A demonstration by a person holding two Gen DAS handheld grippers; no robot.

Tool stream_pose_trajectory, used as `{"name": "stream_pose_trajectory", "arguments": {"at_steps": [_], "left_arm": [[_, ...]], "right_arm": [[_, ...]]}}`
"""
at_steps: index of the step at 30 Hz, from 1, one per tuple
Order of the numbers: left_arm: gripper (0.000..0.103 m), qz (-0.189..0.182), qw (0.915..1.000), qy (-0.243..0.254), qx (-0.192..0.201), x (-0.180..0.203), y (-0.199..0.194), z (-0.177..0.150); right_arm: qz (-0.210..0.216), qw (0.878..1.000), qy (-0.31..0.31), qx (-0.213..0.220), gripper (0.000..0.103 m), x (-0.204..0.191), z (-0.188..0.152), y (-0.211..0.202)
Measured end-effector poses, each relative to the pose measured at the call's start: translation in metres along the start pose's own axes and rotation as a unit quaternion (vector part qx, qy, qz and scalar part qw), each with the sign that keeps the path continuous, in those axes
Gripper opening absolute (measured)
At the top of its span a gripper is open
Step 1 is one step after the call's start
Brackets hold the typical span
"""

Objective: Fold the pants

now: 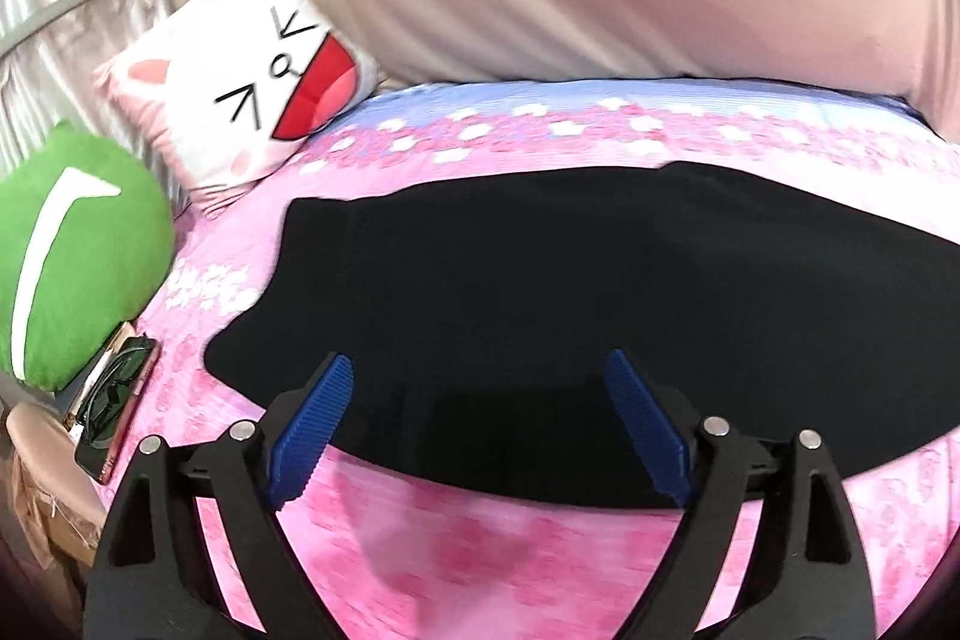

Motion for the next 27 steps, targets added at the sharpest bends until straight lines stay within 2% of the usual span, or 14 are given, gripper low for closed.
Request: {"name": "stream_pose_trajectory", "arguments": {"at_steps": [2,3,4,8,11,16,18,20,21,22,23,24,26,27], "left_arm": [[0.086,-0.016,0.9998,0.007,-0.007,0.023,-0.005,-0.003],[0.086,-0.023,0.9996,0.010,-0.010,0.034,-0.007,-0.004],[0.086,-0.028,0.9994,0.015,-0.013,0.049,-0.009,-0.005],[0.086,-0.044,0.9983,0.034,-0.019,0.099,-0.016,-0.009],[0.086,-0.051,0.9971,0.053,-0.020,0.132,-0.022,-0.012],[0.087,-0.049,0.9958,0.075,-0.014,0.151,-0.035,-0.014],[0.090,-0.046,0.9959,0.077,-0.014,0.153,-0.036,-0.014],[0.090,-0.043,0.9960,0.077,-0.016,0.156,-0.033,-0.013],[0.090,-0.042,0.9960,0.077,-0.018,0.158,-0.032,-0.012],[0.090,-0.043,0.9961,0.075,-0.019,0.160,-0.033,-0.012],[0.090,-0.045,0.9961,0.074,-0.019,0.162,-0.033,-0.012],[0.090,-0.048,0.9960,0.073,-0.020,0.164,-0.034,-0.012],[0.090,-0.047,0.9960,0.074,-0.020,0.165,-0.036,-0.012],[0.090,-0.046,0.9959,0.076,-0.019,0.165,-0.037,-0.012]], "right_arm": [[-0.051,0.997,0.053,-0.004,0.033,0.074,-0.017,-0.013],[-0.056,0.996,0.068,-0.004,0.033,0.093,-0.021,-0.016],[-0.061,0.994,0.094,-0.005,0.038,0.121,-0.027,-0.020],[-0.029,0.989,0.144,-0.025,0.044,0.175,-0.035,-0.009],[0.004,0.988,0.146,-0.059,0.045,0.178,-0.042,0.014],[0.023,0.994,0.098,-0.046,0.050,0.174,-0.057,0.000],[0.026,0.995,0.075,-0.055,0.050,0.177,-0.062,0.003],[0.033,0.995,0.073,-0.054,0.046,0.179,-0.059,0.006],[0.032,0.996,0.068,-0.056,0.040,0.178,-0.055,0.009],[0.033,0.996,0.060,-0.058,0.027,0.176,-0.049,0.015],[0.040,0.996,0.059,-0.058,0.023,0.174,-0.047,0.018],[0.046,0.996,0.055,-0.058,0.013,0.170,-0.043,0.020],[0.030,0.997,0.039,-0.053,0.011,0.162,-0.037,0.015],[0.016,0.999,0.026,-0.033,0.011,0.160,-0.033,0.004]]}}
Point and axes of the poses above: each gripper's, at about its wrist camera, not at the fingertips, and y roughly the way its jaws point, x to its right, z to its top, the point moved 2 cm from there along y, roughly the way its jaws point, and after that the axes turned 4 degrees about -y, right-handed, at the moved point
